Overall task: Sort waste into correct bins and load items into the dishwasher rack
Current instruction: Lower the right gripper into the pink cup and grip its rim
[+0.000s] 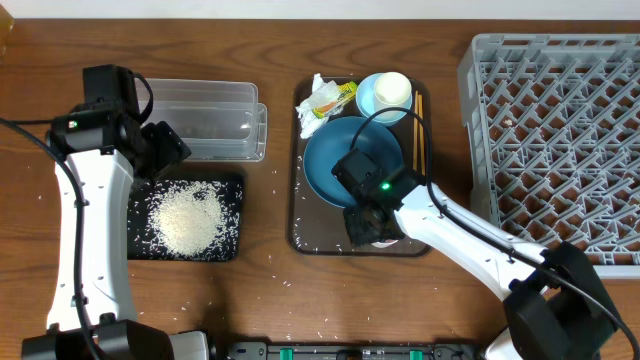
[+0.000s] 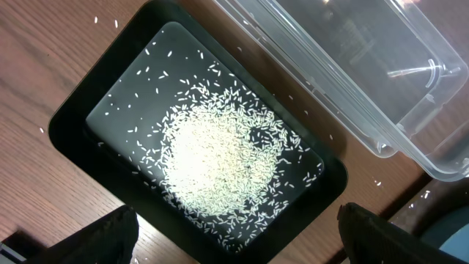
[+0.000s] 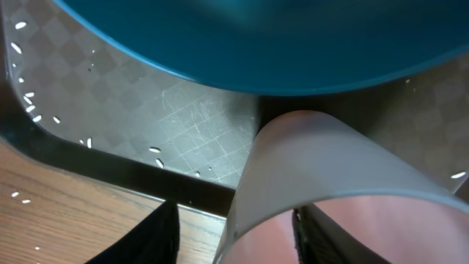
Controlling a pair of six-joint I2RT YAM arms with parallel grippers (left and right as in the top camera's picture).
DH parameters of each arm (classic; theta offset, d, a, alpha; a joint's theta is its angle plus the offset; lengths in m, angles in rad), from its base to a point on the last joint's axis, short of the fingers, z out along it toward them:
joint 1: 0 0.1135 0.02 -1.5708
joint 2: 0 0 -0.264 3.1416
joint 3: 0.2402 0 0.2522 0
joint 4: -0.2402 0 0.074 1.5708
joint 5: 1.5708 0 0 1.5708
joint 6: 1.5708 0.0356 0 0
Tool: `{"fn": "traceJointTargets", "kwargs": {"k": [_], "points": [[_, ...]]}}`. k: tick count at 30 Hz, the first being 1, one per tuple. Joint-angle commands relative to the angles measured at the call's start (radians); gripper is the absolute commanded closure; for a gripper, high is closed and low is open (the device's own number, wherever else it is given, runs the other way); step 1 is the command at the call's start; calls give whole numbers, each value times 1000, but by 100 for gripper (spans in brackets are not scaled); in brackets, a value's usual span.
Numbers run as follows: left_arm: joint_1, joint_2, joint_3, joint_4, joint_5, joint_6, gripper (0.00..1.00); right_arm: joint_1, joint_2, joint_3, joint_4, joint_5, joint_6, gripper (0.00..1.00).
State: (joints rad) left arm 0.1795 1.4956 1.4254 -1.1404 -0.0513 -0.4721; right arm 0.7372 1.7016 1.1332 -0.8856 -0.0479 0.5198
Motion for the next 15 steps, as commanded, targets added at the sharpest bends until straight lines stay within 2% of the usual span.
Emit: {"fn": "traceJointTargets", "kwargs": {"k": [1,7,10,15], "points": [[2,-16,-8,0,-1,-5,10,23,5,13,-1,21,40,55],[2,-16,-8,0,-1,-5,10,23,4,19,-35,21,60,62],[2,-16,-8,0,-1,-5,10,23,4,25,-35,13,60,69],[2,-16,-8,0,-1,-5,10,23,4,53,-62,14,63,70]]}}
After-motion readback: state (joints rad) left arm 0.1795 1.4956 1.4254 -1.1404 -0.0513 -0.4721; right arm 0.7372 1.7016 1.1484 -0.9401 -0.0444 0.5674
